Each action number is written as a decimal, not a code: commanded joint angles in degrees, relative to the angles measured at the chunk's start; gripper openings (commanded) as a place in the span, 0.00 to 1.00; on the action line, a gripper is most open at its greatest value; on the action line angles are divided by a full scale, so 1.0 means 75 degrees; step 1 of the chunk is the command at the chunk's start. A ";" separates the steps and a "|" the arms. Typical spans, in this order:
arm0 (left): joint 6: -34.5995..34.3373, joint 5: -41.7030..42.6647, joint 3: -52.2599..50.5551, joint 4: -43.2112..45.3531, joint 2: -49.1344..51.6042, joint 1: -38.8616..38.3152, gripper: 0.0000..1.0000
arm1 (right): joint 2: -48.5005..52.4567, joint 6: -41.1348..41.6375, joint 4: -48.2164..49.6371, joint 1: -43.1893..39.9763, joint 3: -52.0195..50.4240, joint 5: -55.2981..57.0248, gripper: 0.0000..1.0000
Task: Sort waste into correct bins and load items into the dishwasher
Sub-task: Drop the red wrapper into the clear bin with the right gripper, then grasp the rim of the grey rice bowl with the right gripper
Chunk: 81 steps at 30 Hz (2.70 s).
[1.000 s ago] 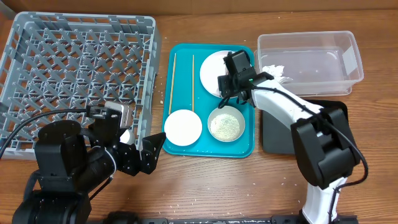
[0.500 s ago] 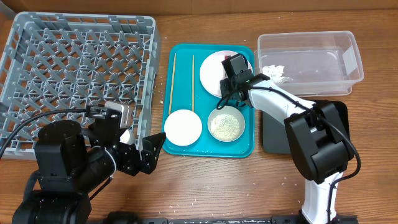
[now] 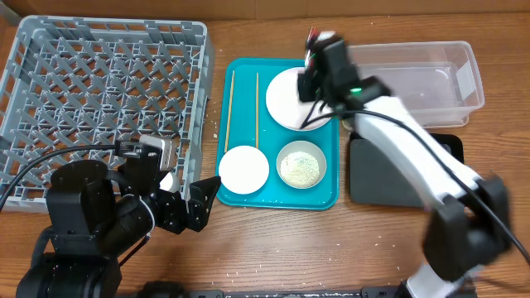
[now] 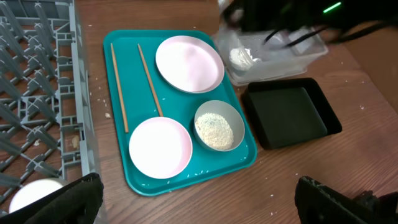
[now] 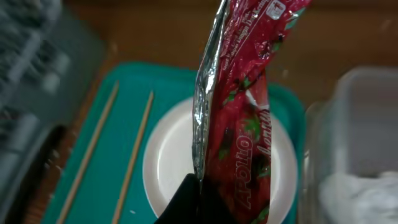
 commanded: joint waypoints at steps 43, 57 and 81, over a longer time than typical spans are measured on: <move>0.0146 -0.0020 0.0041 0.0003 -0.0009 0.0041 1.00 | 0.0982 0.1443 -0.1944 0.2165 -0.1317 -0.0204 0.47; 0.0146 -0.0020 0.0041 0.0003 -0.0009 0.0041 1.00 | 0.1708 0.1970 -0.1746 0.2165 -0.1317 -0.0239 0.23; 0.0146 -0.0020 0.0041 0.0003 -0.0009 0.0041 1.00 | -0.1478 0.2305 -0.3934 0.0198 -0.0595 -0.2162 0.04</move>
